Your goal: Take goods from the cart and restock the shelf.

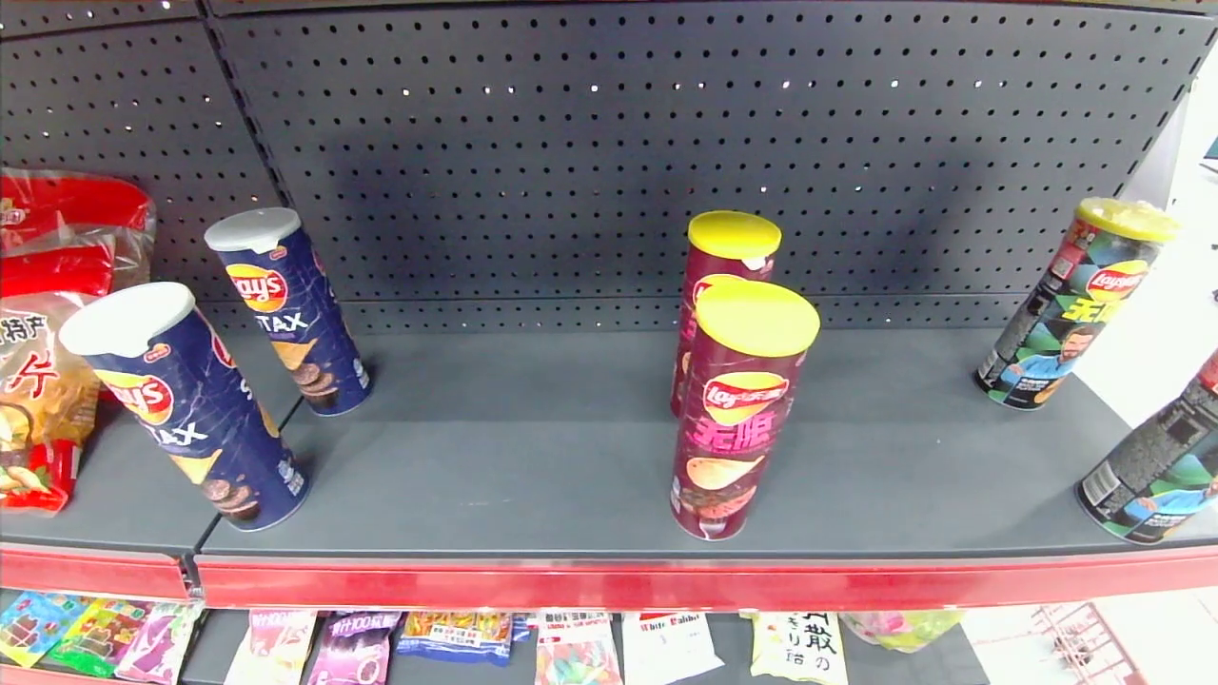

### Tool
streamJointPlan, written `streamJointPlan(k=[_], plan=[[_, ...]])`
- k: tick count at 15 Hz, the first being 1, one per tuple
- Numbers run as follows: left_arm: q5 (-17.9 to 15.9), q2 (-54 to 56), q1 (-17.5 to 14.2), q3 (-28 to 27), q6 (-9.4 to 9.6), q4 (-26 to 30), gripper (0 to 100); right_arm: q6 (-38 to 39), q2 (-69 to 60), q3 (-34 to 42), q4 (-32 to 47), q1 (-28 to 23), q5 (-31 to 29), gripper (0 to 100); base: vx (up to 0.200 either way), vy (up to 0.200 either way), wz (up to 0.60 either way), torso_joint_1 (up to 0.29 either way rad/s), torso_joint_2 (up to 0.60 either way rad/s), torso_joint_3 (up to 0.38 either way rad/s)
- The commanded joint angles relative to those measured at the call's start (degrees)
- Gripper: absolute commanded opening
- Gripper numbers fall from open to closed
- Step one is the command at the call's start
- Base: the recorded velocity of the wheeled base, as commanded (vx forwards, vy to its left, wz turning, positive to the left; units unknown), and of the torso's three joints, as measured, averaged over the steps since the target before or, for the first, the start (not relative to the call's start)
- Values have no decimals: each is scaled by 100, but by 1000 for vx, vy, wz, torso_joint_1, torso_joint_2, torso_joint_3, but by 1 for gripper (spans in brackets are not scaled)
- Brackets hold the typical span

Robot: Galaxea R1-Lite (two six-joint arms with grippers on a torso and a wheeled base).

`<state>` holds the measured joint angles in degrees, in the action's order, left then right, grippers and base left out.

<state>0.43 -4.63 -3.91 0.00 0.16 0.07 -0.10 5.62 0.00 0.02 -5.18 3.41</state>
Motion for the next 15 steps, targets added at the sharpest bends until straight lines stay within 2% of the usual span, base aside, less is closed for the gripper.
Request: streamJointPlan(k=[1,2,5,15], plan=[[1,-29,-4,0,2,1,100,1,9,0,-2,0,1,100,0,0,0,0,0,0],[1,-29,-4,0,2,1,100,1,9,0,6,0,1,100,0,0,0,0,0,0],[1,-29,-4,0,2,1,100,1,9,0,-2,0,1,100,0,-200,0,-2,1,2],[1,-29,-4,0,2,1,100,10,9,0,-2,0,1,100,0,0,0,0,0,0]])
